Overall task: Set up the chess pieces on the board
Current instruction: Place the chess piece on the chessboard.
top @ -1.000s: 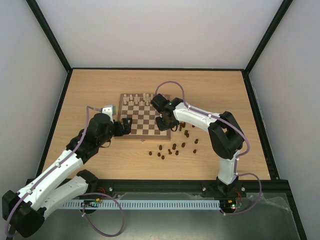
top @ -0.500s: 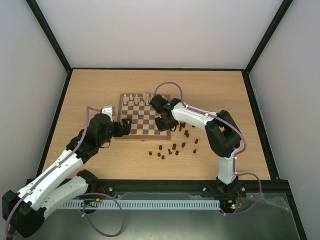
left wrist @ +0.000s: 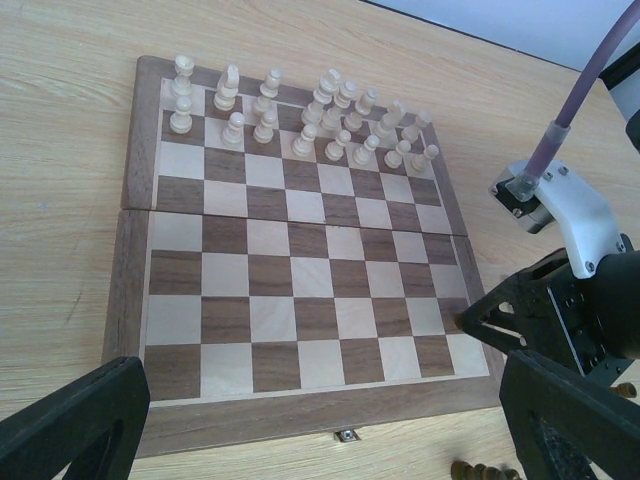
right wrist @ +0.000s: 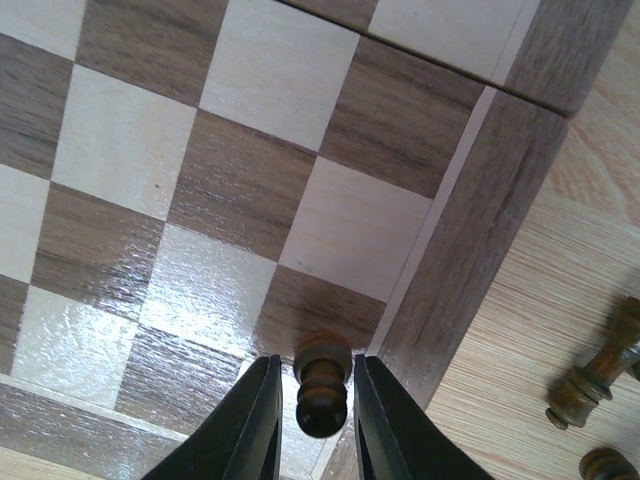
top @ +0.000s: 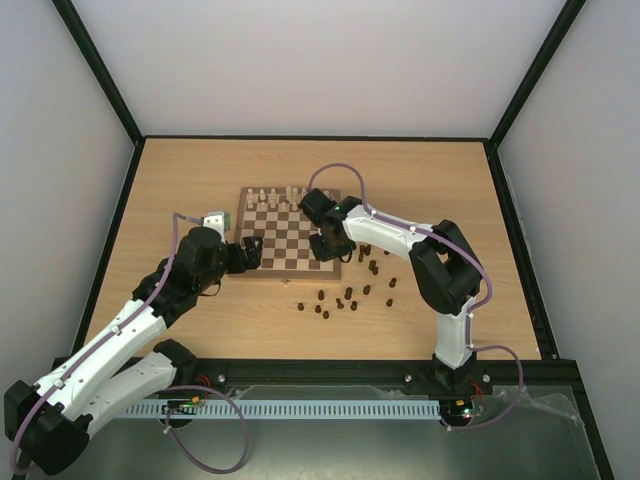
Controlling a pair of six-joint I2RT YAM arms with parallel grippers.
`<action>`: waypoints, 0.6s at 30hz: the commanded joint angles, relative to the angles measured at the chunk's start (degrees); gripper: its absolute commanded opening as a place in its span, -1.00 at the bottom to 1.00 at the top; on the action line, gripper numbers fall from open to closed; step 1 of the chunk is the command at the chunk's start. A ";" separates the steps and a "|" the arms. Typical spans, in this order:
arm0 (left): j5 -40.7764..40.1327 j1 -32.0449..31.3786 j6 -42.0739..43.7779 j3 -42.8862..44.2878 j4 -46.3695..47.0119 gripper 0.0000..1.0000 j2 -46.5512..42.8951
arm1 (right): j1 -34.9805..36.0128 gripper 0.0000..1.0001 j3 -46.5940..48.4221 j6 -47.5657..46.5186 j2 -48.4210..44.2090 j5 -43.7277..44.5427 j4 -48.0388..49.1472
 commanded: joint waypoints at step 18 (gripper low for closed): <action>0.30 -0.25 -1.04 -0.12 1.09 0.98 -0.43 | -10.80 -0.22 -7.75 0.30 -17.19 5.49 0.22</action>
